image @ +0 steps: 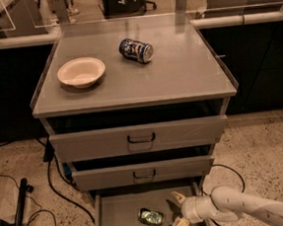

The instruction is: Pick green can from bottom drawer and place on counter

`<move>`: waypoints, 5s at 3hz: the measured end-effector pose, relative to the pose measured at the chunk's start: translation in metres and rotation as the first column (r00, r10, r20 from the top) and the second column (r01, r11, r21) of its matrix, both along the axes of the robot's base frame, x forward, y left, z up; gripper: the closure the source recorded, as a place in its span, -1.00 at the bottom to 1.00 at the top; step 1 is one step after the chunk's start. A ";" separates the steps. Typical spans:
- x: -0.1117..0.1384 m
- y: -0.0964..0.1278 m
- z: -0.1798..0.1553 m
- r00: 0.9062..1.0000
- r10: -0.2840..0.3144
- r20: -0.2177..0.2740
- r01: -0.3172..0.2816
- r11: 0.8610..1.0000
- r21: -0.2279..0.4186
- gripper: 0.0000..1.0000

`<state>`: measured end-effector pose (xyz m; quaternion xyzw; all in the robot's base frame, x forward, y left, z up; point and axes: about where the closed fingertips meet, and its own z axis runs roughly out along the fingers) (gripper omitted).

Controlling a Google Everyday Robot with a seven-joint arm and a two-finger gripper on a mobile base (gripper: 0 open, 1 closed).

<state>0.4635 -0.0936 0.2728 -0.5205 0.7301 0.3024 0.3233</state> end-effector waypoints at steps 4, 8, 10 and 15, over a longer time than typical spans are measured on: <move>0.016 0.046 -0.080 0.998 -0.023 -0.053 0.026 0.999 0.040 -1.00; 0.022 0.063 -0.150 0.990 -0.133 0.038 0.132 0.991 0.014 -1.00; 0.022 0.063 -0.151 0.990 -0.134 0.040 0.134 0.991 0.013 -0.22; 0.015 0.031 -0.106 0.991 -0.124 0.052 0.123 0.992 0.024 1.00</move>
Offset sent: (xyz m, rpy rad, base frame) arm 0.0156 0.0357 -0.0737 0.0189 0.0771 -0.0028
